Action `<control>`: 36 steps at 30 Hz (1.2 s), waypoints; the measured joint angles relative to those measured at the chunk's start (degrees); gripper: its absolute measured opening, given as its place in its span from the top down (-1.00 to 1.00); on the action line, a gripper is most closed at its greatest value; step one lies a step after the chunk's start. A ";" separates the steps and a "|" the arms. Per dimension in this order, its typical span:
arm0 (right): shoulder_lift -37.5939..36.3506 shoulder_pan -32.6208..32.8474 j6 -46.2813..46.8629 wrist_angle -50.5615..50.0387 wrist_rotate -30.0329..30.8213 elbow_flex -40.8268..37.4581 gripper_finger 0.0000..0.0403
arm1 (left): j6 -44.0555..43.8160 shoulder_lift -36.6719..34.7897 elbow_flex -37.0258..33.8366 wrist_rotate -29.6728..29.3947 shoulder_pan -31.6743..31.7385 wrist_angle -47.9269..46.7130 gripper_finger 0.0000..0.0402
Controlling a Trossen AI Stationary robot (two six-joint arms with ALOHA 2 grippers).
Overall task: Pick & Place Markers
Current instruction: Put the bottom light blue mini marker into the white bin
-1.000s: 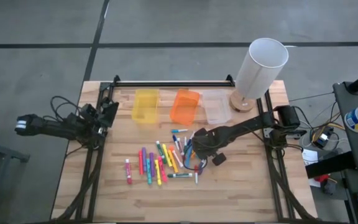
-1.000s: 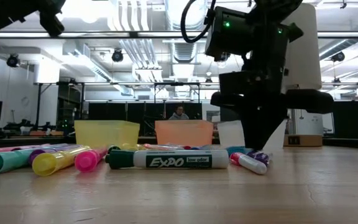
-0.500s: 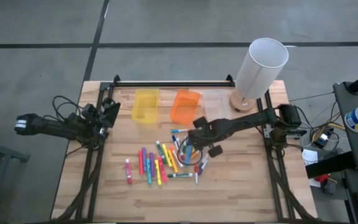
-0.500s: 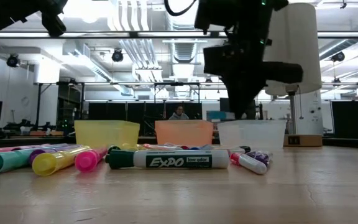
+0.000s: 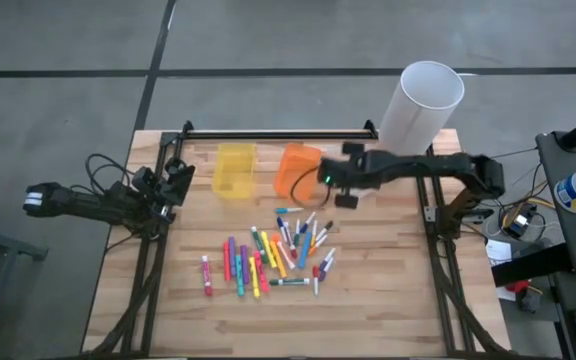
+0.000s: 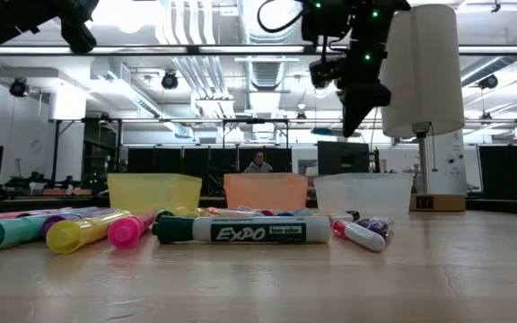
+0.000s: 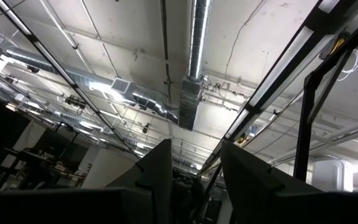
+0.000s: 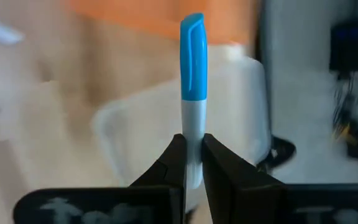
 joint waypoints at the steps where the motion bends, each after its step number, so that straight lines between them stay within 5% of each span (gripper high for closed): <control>1: -1.04 -1.36 0.47 0.30 -0.06 -0.23 0.87 | 0.00 0.00 0.00 0.00 0.00 0.00 0.34; 10: -4.06 -10.69 1.80 5.30 -11.92 -0.51 0.87 | -1.16 0.00 -0.02 0.00 0.00 -0.02 0.34; 36: 7.12 -13.29 5.07 7.86 -12.11 -6.71 0.87 | -2.56 0.37 -0.11 0.00 0.04 -0.29 0.34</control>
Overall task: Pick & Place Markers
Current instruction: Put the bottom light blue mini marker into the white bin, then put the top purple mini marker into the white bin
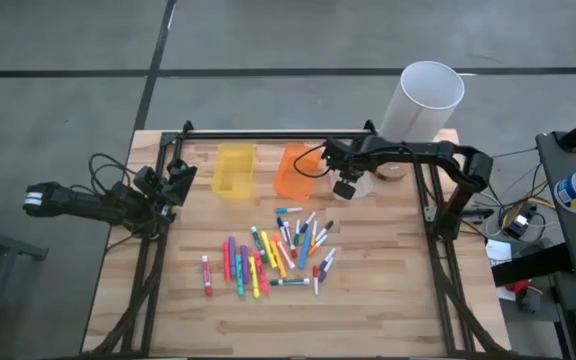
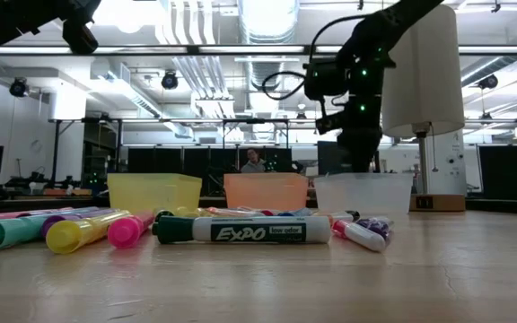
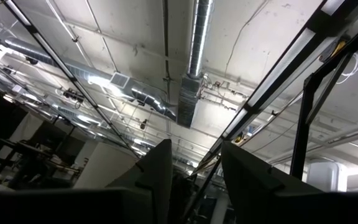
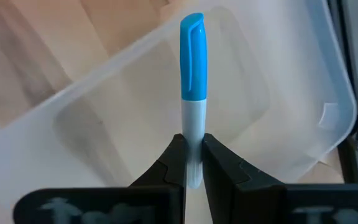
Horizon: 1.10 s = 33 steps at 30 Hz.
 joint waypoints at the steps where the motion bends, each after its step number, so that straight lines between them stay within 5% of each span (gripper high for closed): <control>1: 0.09 -0.16 0.12 -0.02 0.00 -0.37 0.87 | -0.04 0.00 0.00 0.00 0.00 0.02 0.34; 17: 0.11 -2.52 0.10 4.17 -1.97 -5.65 0.85 | -0.20 0.28 0.00 0.00 -0.02 0.13 0.34; 33: 0.11 -2.47 -0.35 5.94 -1.46 -5.45 0.48 | -0.24 0.28 0.00 0.00 -0.04 0.12 0.34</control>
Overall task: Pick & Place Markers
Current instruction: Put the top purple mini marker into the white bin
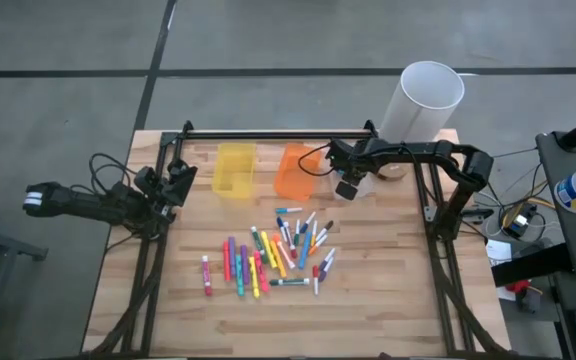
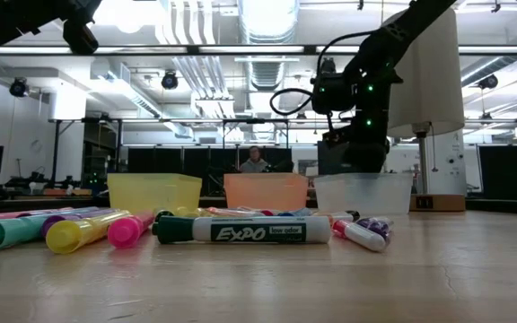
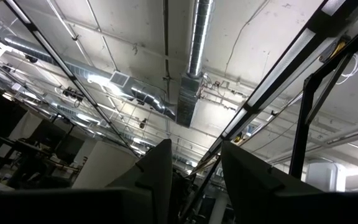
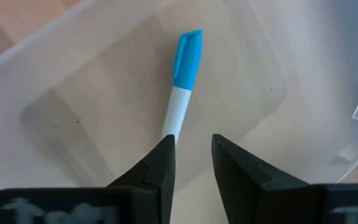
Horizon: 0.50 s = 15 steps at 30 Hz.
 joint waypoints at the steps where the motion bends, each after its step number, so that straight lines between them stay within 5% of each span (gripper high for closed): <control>1: 0.00 0.02 -0.02 -0.02 0.00 -0.02 0.47 | 0.00 0.00 0.00 0.00 0.00 -0.01 0.34; 15: -0.50 0.82 -3.06 -6.09 -0.31 4.99 0.51 | 0.00 0.00 0.00 0.00 0.00 -0.02 0.34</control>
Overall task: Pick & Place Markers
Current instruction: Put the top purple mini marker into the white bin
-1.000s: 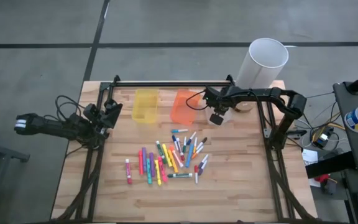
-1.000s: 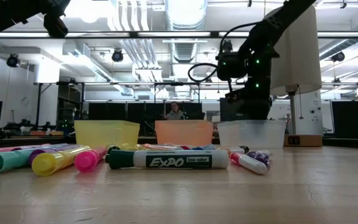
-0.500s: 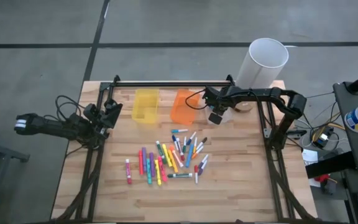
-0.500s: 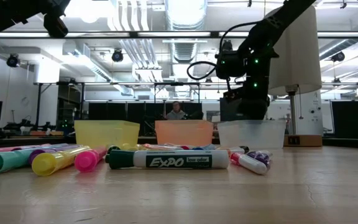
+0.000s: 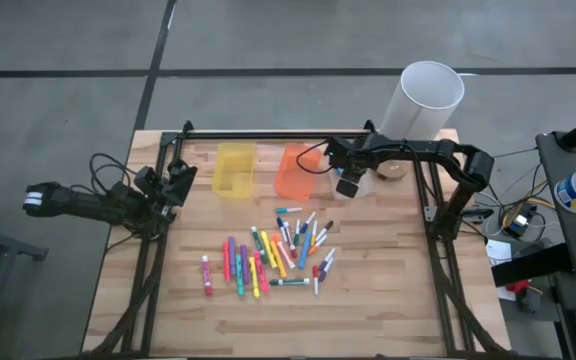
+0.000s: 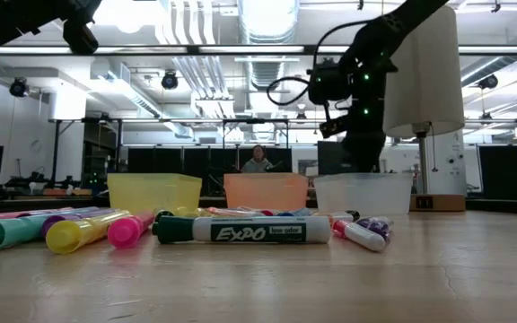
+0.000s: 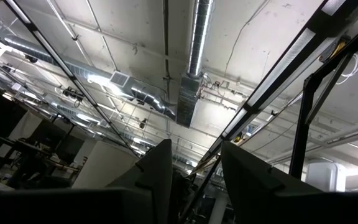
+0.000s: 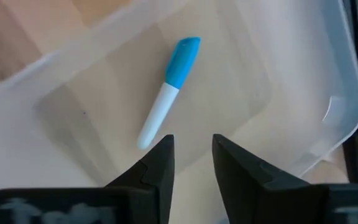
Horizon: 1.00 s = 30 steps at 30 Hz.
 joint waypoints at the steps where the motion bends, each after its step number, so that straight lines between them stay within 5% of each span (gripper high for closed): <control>1: -0.09 0.35 -0.45 -0.55 -0.01 0.49 0.52 | 0.00 0.00 0.00 0.00 0.00 -0.02 0.34; 11: -0.19 4.86 -2.71 -5.18 -0.65 5.25 0.60 | 0.00 0.00 0.00 0.00 0.00 -0.17 0.34; 30: -0.19 19.27 -15.00 -4.64 -12.19 6.84 0.66 | -0.02 0.00 -0.09 0.00 0.04 -0.02 0.34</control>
